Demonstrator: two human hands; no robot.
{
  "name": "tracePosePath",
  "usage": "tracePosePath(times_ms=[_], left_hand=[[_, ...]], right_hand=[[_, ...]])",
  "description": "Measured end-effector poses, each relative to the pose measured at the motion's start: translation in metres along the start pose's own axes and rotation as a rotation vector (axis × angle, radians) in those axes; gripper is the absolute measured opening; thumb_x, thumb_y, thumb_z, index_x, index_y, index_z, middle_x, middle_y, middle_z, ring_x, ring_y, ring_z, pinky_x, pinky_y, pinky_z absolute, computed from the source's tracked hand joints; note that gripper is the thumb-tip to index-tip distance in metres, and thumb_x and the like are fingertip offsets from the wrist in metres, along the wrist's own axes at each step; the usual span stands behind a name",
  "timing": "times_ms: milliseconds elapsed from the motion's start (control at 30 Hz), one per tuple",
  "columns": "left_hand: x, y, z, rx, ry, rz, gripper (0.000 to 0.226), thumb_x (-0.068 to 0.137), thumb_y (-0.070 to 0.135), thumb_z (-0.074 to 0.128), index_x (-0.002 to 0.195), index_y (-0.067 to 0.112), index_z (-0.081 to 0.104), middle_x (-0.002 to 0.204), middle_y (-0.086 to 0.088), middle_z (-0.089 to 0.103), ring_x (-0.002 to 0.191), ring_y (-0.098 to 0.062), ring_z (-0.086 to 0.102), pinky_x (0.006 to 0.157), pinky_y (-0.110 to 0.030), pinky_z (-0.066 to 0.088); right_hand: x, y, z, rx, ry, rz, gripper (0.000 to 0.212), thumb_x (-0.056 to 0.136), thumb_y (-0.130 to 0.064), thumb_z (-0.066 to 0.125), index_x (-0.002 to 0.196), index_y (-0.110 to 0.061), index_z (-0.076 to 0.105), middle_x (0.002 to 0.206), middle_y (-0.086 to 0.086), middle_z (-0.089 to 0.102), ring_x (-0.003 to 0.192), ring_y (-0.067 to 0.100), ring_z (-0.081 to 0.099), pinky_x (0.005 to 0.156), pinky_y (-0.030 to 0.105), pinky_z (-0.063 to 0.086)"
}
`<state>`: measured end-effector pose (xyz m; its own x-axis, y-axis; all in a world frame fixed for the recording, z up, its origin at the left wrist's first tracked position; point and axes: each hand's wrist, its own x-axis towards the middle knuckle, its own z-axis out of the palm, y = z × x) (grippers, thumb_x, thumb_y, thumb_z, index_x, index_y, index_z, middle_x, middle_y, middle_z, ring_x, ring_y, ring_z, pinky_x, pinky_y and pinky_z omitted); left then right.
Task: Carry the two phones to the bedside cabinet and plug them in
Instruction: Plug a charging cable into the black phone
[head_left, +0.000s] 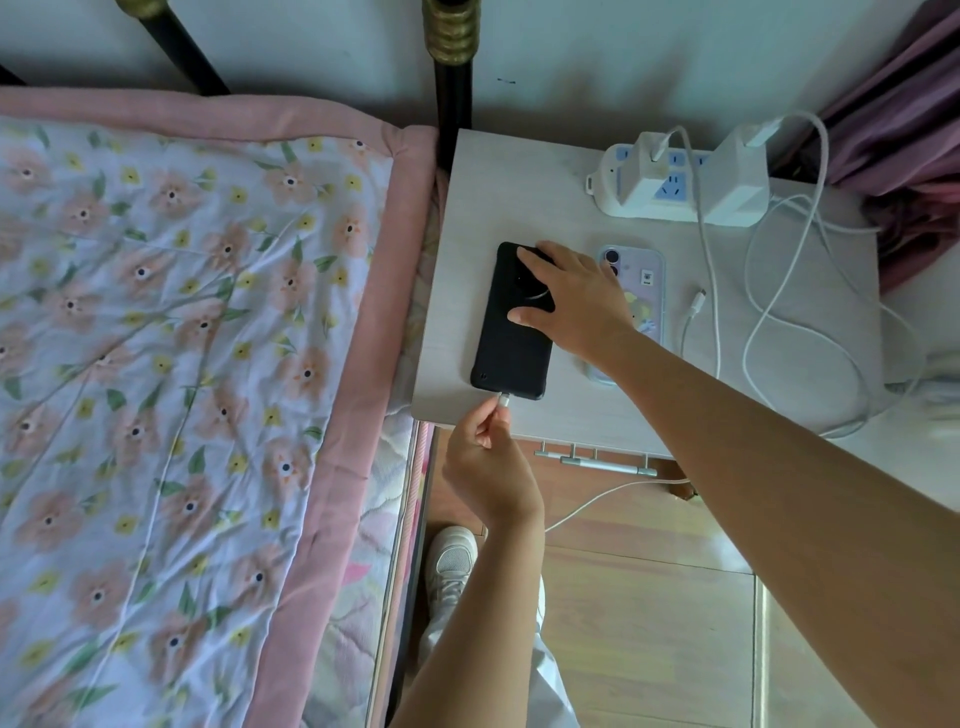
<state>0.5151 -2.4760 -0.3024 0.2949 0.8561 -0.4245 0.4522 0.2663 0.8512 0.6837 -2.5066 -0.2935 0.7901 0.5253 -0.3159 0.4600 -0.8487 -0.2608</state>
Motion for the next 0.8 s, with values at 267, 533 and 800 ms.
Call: tracePosePath(times_ms=[267, 533, 800], left_hand=[[0.0045, 0.0055, -0.0028, -0.018, -0.026, -0.104, 0.014, 0.08, 0.006, 0.068, 0.088, 0.015, 0.076, 0.067, 0.009, 0.069, 0.072, -0.019, 0.07, 0.073, -0.036, 0.058], [0.0078, 0.0072, 0.0007, 0.038, -0.048, -0.159, 0.017, 0.086, 0.009, 0.062, 0.099, 0.008, 0.073, 0.088, -0.009, 0.074, 0.081, -0.02, 0.069, 0.077, -0.03, 0.054], [0.0066, 0.0103, -0.0036, 0.005, -0.063, -0.164, 0.015, 0.085, 0.011, 0.064, 0.097, 0.011, 0.073, 0.084, -0.005, 0.074, 0.077, -0.016, 0.069, 0.073, -0.025, 0.054]], right_hand=[[-0.0002, -0.0029, 0.0013, 0.048, 0.021, 0.039, 0.072, 0.086, -0.05, 0.057, 0.147, -0.031, 0.024, 0.155, -0.003, 0.025, 0.141, 0.024, 0.024, 0.117, 0.05, 0.017], [0.0014, -0.0071, -0.0057, 0.243, 0.033, 0.103, 0.071, 0.08, -0.05, 0.064, 0.142, -0.029, 0.037, 0.15, -0.007, 0.034, 0.135, 0.021, 0.033, 0.11, 0.042, 0.028], [-0.0011, -0.0056, -0.0056, 0.275, 0.042, 0.088, 0.069, 0.079, -0.044, 0.068, 0.14, -0.028, 0.04, 0.146, -0.008, 0.04, 0.131, 0.021, 0.038, 0.109, 0.043, 0.031]])
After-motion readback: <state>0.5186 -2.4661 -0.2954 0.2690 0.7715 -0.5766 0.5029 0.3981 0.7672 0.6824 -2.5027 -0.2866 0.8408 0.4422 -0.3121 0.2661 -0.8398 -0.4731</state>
